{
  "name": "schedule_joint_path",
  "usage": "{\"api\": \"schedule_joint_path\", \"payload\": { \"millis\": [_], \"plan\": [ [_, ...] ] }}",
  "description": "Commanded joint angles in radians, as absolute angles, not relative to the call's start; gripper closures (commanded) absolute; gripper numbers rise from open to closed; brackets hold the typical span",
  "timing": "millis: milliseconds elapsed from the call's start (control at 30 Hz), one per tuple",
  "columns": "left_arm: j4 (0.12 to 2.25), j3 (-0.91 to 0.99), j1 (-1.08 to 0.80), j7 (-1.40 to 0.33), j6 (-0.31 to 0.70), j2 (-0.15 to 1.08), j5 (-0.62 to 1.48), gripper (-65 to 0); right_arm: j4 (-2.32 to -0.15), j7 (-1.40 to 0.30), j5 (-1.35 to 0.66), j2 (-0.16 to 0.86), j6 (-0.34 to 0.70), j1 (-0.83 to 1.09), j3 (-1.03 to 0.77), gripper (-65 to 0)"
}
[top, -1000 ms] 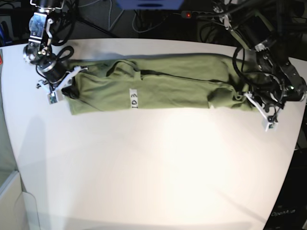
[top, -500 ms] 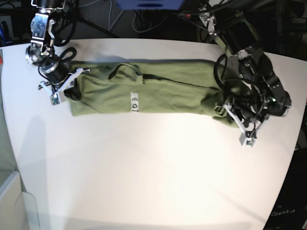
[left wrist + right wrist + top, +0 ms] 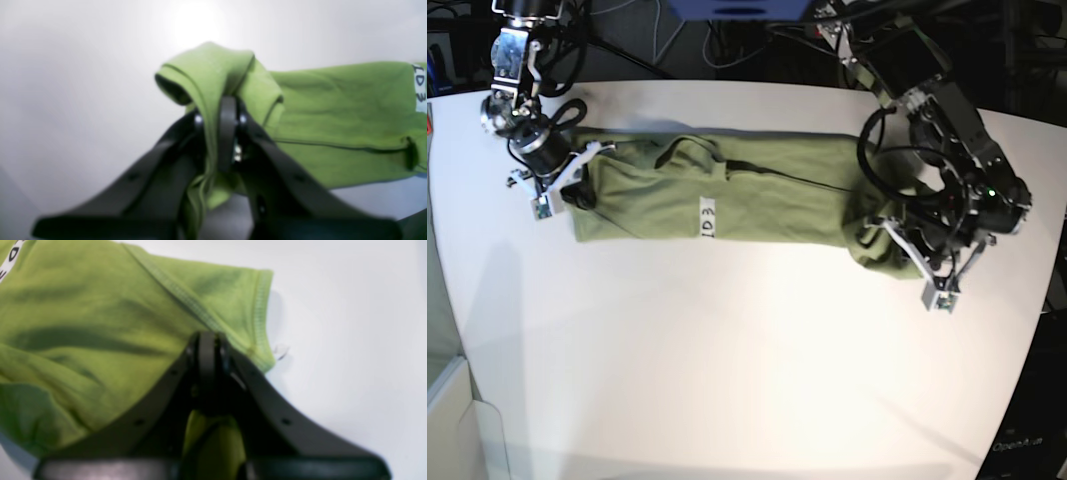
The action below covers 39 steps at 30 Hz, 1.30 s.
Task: Fold the T-shirt properly
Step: 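Carry the strip end with the left gripper toward the strip's middle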
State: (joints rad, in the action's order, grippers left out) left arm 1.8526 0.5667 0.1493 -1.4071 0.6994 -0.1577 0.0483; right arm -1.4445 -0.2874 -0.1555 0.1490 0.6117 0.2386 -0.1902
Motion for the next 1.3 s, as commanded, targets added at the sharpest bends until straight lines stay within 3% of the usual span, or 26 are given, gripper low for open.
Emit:
{"api": "schedule_joint_path", "payload": {
  "millis": [0,433,667,867,1033,1267],
  "plan": [
    [1.871,0.564,0.154,-1.396,0.698,-0.157,0.065,-2.2,-1.448,-0.318,-0.136,0.154,0.619,0.240,-0.188,-0.7],
    [1.882,0.453,0.119,-1.396,0.698,-0.157,0.059,-2.0,-1.448,-0.318,-0.136,0.154,0.618,0.240,-0.133,-0.7],
    [1.879,0.367,0.077,-1.297,0.378,-0.157,0.058,-2.0,-1.448,-0.318,-0.136,0.154,0.618,0.242,-0.133,-0.7],
    [1.880,0.208,0.045,-1.257,0.173,-0.157,0.059,-2.0,-1.448,-0.318,-0.136,0.154,0.618,0.245,-0.133,-0.7],
    [1.871,0.087,0.041,-1.253,0.035,-0.157,0.064,-2.0,-1.448,-0.318,-0.136,0.154,0.618,0.245,-0.133,-0.7],
    [1.871,-0.047,0.008,-1.287,-0.044,-0.157,0.064,-2.0,-1.448,-0.318,-0.136,0.154,0.618,0.243,-0.133,-0.7]
  ]
}}
